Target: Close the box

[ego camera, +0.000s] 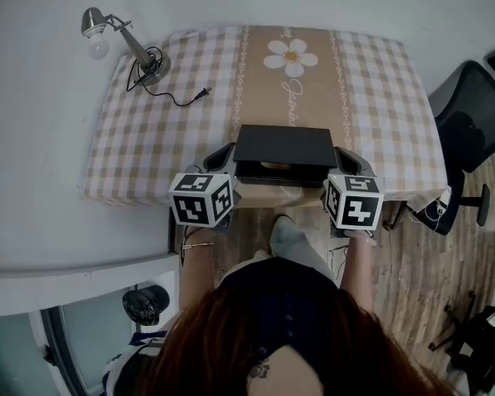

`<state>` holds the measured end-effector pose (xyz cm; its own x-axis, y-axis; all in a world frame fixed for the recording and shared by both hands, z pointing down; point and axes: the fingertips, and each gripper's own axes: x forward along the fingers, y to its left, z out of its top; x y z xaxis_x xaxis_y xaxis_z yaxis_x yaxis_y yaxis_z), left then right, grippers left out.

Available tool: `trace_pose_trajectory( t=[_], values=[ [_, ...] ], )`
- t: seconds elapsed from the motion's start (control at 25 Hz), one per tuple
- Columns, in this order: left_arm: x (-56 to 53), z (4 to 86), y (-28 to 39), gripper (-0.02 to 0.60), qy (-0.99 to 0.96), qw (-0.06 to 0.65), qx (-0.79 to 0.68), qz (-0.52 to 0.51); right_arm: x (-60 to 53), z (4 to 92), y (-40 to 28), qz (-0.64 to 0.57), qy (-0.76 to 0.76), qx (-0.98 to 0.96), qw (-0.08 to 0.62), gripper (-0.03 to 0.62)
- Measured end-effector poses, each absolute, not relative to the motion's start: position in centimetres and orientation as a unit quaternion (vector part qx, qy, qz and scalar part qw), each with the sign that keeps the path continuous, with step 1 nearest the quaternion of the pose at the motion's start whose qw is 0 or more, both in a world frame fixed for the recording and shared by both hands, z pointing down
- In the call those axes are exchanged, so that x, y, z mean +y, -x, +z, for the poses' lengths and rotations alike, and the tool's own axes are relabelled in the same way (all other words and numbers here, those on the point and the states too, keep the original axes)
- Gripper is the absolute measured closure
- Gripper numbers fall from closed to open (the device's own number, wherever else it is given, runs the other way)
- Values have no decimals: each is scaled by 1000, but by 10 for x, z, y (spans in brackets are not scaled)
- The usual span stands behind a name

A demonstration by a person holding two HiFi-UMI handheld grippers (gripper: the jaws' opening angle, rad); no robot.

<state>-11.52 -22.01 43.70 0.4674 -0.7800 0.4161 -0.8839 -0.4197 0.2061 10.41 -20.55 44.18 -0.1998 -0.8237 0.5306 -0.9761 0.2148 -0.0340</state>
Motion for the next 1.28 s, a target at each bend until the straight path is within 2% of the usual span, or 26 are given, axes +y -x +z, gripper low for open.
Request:
trace_pose_trajectory(
  t=[1.28],
  values=[
    [-184, 440, 112, 552, -844, 201, -479, 135, -164, 442, -97, 171, -600, -749, 223, 577]
  ],
)
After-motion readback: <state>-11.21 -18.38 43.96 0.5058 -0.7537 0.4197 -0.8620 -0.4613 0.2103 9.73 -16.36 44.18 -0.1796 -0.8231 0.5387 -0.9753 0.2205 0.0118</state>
